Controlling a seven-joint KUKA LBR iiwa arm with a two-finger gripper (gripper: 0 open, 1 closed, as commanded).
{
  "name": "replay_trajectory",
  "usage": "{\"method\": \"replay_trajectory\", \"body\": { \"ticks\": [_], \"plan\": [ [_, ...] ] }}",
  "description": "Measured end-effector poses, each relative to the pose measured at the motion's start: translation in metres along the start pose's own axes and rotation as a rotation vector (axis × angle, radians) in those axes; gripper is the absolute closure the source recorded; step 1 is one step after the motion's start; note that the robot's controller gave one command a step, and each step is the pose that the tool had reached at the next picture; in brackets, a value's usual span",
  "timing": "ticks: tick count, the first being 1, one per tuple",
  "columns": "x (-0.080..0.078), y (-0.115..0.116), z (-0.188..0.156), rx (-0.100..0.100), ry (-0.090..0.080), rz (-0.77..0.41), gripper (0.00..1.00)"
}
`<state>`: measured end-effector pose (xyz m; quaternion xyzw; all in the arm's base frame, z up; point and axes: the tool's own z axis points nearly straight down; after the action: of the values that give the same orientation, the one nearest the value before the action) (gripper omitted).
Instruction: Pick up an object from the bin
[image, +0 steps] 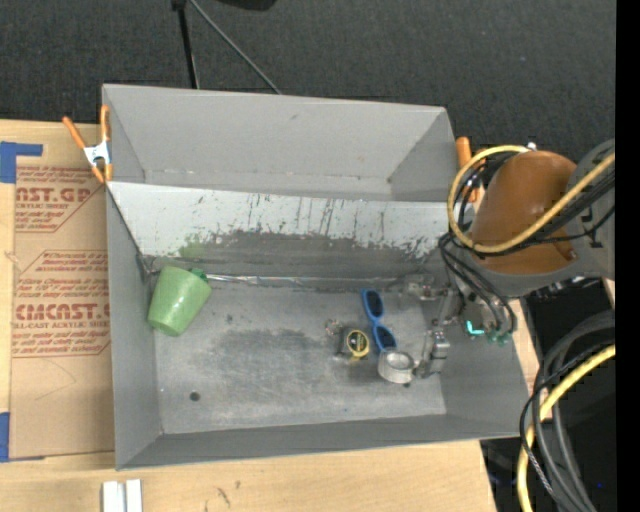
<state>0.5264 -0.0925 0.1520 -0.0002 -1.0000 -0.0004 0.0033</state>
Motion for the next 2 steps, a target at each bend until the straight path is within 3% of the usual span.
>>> {"method": "replay_trajectory", "body": {
  "ticks": [1,2],
  "plan": [
    [-0.0073,0.0614,0.0852,-0.001,-0.004,-0.201,0.0],
    [-0.0087,0.0597,0.082,0.001,-0.008,-0.198,1.0]
  ]
}}
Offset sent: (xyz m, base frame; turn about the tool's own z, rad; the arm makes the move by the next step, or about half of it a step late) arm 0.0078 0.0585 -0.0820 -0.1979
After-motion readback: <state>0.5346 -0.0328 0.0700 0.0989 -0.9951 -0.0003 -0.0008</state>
